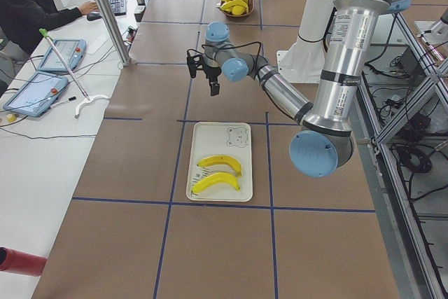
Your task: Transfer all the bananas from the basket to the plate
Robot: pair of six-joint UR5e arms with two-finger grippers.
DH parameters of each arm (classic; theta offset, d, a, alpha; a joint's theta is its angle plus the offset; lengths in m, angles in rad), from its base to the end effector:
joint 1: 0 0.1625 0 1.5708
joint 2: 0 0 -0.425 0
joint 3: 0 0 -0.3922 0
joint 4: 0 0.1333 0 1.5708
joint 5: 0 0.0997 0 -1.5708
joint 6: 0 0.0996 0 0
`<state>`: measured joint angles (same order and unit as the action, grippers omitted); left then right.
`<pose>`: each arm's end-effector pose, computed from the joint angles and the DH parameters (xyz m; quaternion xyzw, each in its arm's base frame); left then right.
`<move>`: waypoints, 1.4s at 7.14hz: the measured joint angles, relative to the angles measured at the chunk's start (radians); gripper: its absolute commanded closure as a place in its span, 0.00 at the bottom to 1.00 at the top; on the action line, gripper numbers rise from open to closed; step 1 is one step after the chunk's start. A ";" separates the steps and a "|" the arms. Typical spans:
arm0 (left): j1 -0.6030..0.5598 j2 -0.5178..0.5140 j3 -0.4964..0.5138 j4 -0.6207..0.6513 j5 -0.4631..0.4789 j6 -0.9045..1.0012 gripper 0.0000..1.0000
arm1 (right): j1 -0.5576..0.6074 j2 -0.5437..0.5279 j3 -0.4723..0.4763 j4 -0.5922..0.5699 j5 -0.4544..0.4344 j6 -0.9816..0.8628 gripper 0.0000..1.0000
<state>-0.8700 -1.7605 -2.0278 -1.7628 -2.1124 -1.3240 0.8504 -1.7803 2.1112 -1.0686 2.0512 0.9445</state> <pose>0.2748 -0.4528 0.3264 0.0007 0.4622 -0.1661 0.8711 -0.2081 -0.3694 0.4364 0.1036 -0.4371 0.0037 0.8934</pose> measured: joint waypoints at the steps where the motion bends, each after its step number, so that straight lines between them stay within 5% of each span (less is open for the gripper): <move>1: 0.012 -0.006 -0.001 0.000 0.009 -0.012 0.01 | 0.000 -0.012 -0.038 0.034 0.015 0.000 0.00; 7: 0.059 -0.013 -0.002 -0.001 0.052 -0.052 0.01 | -0.009 -0.055 -0.121 0.047 0.065 0.001 0.01; 10: 0.072 -0.013 0.000 -0.001 0.065 -0.056 0.01 | -0.034 -0.051 -0.133 0.049 0.069 0.002 0.24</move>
<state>-0.7984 -1.7730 -2.0277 -1.7641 -2.0470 -1.3804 0.8160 -1.8312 1.9781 -1.0197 2.1198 0.9464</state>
